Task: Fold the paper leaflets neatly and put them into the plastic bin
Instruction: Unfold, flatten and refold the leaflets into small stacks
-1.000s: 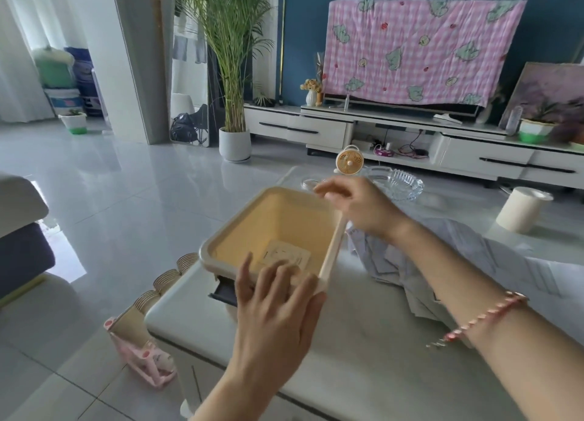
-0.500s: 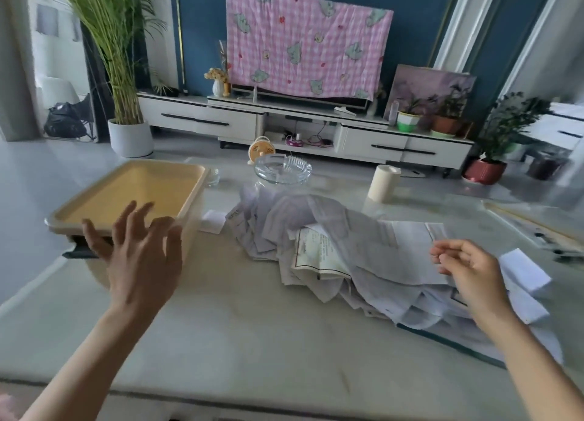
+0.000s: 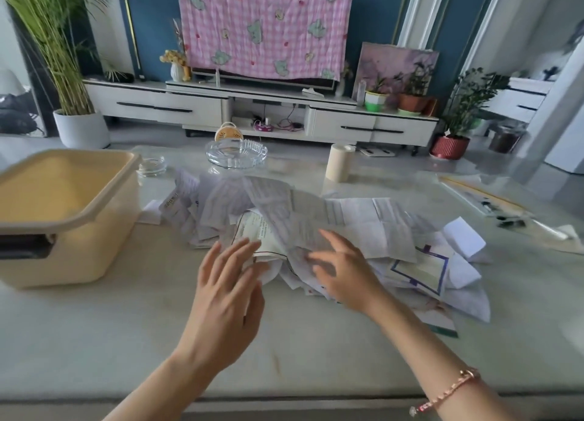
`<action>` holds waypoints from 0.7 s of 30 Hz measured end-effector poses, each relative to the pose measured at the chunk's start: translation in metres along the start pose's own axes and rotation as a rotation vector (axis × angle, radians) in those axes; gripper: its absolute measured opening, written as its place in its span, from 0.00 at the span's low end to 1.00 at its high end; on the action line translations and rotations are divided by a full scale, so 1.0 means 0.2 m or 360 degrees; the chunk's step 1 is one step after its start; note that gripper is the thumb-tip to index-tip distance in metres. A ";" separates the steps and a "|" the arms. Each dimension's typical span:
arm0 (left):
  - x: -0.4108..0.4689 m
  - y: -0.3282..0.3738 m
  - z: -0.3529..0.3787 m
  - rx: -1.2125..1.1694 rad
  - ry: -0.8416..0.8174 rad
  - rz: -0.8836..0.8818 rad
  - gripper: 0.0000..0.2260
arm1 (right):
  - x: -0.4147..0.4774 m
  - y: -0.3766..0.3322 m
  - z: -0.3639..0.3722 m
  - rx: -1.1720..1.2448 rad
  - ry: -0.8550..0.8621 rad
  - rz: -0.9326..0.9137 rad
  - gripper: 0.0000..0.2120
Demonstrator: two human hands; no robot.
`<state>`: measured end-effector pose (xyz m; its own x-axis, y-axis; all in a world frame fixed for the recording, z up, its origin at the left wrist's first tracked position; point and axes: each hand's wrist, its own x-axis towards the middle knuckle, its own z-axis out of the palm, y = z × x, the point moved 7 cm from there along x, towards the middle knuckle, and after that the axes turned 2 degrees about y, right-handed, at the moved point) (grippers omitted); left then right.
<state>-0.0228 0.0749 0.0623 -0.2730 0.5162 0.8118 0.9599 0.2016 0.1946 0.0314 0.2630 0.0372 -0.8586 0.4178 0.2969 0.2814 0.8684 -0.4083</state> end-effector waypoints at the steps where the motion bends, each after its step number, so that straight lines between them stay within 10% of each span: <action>1: -0.01 0.00 0.01 -0.0023 -0.0007 -0.0008 0.10 | -0.01 -0.03 0.04 -0.0100 -0.0061 -0.0050 0.22; 4: -0.02 -0.02 0.01 -0.0086 -0.0029 -0.0065 0.09 | -0.03 -0.02 0.16 -0.0445 -0.0299 -0.0088 0.42; 10: -0.04 -0.03 -0.04 -0.0540 -0.0106 -0.0414 0.11 | -0.04 -0.08 -0.03 -0.0226 0.0141 -0.0044 0.30; 16: -0.11 -0.15 0.10 -0.2181 -0.0147 -0.1899 0.22 | -0.32 -0.48 -0.14 0.0595 0.0102 -0.0421 0.31; 21: -0.12 -0.07 0.14 -0.2487 -0.0587 -0.1972 0.31 | -0.43 -0.59 -0.17 0.1669 -0.0003 -0.0176 0.25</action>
<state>-0.0309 0.0832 0.0251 -0.4985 0.8448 -0.1946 -0.5493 -0.1341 0.8248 0.0874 0.1337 0.0899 -0.8578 0.3492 0.3772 -0.3093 0.2354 -0.9214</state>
